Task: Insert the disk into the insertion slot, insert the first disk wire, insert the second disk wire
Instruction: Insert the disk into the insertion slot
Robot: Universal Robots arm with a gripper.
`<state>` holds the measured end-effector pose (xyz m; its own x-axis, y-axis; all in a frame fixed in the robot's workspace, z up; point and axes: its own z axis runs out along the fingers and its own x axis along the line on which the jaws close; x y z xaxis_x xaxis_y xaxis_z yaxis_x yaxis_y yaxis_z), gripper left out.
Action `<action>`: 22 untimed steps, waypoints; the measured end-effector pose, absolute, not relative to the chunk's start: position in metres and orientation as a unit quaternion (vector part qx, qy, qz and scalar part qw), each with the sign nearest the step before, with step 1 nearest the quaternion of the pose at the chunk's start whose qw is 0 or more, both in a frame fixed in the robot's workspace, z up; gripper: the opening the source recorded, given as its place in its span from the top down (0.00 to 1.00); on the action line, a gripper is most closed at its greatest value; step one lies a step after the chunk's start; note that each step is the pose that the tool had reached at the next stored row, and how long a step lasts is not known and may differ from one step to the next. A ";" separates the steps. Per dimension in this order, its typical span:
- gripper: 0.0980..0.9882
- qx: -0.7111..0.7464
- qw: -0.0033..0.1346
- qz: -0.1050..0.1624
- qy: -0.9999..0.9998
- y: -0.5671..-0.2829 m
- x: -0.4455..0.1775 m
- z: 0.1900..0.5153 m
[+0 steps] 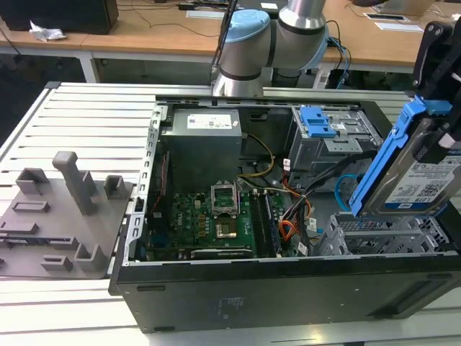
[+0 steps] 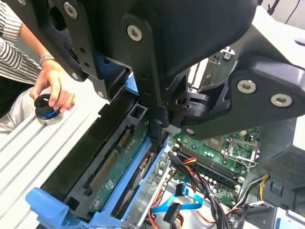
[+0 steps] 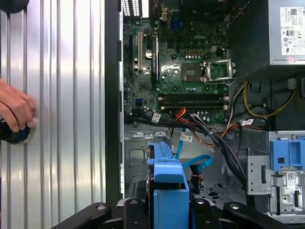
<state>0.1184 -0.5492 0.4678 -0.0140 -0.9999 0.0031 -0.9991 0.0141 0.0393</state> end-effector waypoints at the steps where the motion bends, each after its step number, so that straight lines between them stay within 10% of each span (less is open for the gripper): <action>1: 0.70 0.702 0.015 -0.013 -0.712 -0.549 0.118 0.464; 22: 0.70 0.702 0.015 -0.013 -0.712 -0.543 0.117 0.416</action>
<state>0.1167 -0.5426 0.4164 -0.0140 -0.9999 0.0030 -0.9991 0.0141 0.0394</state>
